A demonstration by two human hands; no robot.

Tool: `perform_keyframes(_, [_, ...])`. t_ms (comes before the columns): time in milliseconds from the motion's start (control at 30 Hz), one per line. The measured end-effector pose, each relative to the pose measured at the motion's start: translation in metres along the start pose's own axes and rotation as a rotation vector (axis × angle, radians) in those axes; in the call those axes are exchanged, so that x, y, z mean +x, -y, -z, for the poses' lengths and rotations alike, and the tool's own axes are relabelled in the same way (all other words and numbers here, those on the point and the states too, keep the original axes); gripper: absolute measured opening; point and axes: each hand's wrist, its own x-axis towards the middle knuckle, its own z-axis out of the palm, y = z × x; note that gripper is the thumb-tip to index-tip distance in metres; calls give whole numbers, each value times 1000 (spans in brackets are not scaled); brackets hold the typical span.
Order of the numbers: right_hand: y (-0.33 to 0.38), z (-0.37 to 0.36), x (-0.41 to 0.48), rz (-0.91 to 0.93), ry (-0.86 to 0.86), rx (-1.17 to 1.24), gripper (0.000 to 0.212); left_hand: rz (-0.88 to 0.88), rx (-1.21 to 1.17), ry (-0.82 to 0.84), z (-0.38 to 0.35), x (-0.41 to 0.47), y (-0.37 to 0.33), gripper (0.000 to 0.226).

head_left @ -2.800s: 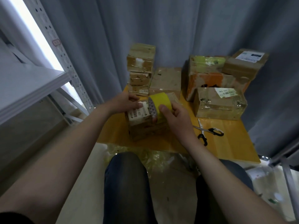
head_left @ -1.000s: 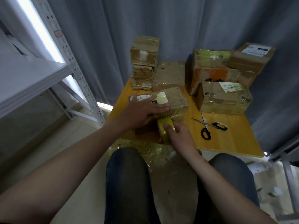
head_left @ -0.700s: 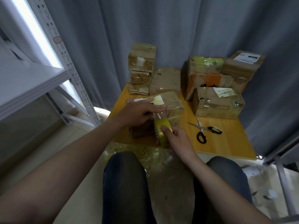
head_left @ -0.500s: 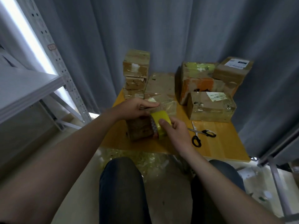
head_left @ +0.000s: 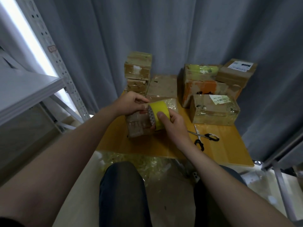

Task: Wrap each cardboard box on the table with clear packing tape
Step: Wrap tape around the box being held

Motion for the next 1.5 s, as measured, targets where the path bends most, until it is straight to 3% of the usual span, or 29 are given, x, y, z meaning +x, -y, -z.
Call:
perform_keyframes(100, [5, -4, 12, 21, -5, -57, 18, 23, 146, -38, 1, -7, -9, 55])
perform_keyframes(233, [3, -10, 24, 29, -25, -72, 21, 81, 386, 181, -11, -22, -9, 132])
perform_keyframes(300, [-2, -11, 25, 35, -36, -82, 21, 127, 534, 203, -26, -31, -5, 151])
perform_keyframes(533, [15, -4, 21, 48, -65, -23, 22, -61, 683, -191, -29, -41, -10, 115])
perform_keyframes(767, [33, 5, 17, 145, -128, 30, 15, -24, 581, -96, -6, -43, -32, 111])
perform_keyframes(867, [29, 12, 15, 148, -105, 38, 20, -64, 633, -194, -9, -49, -36, 106])
perform_keyframes(967, [32, 15, 14, 220, -118, 87, 21, -158, 723, -399, 5, -49, -51, 99])
perform_keyframes(1033, [38, 16, 15, 303, -200, 120, 15, -180, 728, -419, 23, -47, -63, 101])
perform_keyframes(1100, [39, 16, 17, 355, -350, 196, 14, -136, 658, -340, 36, -46, -70, 107])
perform_keyframes(1167, [33, 18, 17, 263, -506, 364, 24, -89, 584, -277, 43, -48, -74, 112])
perform_keyframes(1267, [6, 26, 16, -92, -674, 542, 31, -61, 516, -187, 49, -52, -75, 114])
perform_keyframes(1367, [-29, 29, 19, -332, -483, 621, 33, -56, 337, -77, 51, -52, -73, 111])
perform_keyframes(1500, [-53, 16, 26, -449, -237, 971, 75, -92, 65, -8, 52, -51, -69, 84])
